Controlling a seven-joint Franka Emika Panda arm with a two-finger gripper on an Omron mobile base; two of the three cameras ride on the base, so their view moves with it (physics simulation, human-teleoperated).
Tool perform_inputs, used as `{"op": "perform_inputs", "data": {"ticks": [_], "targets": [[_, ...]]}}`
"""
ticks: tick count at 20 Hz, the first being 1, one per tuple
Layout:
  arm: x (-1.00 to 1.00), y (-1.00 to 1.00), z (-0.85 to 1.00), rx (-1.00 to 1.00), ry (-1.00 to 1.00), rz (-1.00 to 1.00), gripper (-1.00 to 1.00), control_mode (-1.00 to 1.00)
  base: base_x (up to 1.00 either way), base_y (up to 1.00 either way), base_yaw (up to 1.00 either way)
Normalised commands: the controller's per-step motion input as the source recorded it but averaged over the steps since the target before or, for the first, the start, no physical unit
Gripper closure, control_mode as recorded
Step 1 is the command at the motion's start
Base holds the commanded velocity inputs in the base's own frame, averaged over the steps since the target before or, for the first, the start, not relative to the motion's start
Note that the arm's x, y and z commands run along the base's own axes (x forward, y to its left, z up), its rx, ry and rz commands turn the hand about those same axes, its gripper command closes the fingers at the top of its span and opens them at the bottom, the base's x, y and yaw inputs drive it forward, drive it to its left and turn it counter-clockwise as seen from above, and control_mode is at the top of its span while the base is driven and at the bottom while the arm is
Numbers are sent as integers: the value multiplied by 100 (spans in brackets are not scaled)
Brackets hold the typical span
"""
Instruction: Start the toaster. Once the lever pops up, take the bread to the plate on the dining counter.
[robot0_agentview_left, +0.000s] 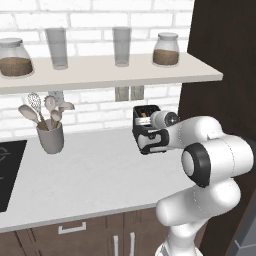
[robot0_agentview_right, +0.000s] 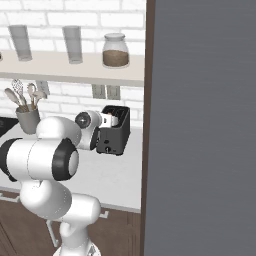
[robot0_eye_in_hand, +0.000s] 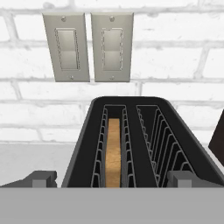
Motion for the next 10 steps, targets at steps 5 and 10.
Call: {"op": "perform_inputs", "data": {"ticks": [5,10], "targets": [[0,0,0,0,0,0,-100,-100,0,0,0],[0,0,0,0,0,0,-100,-100,0,0,0]]}}
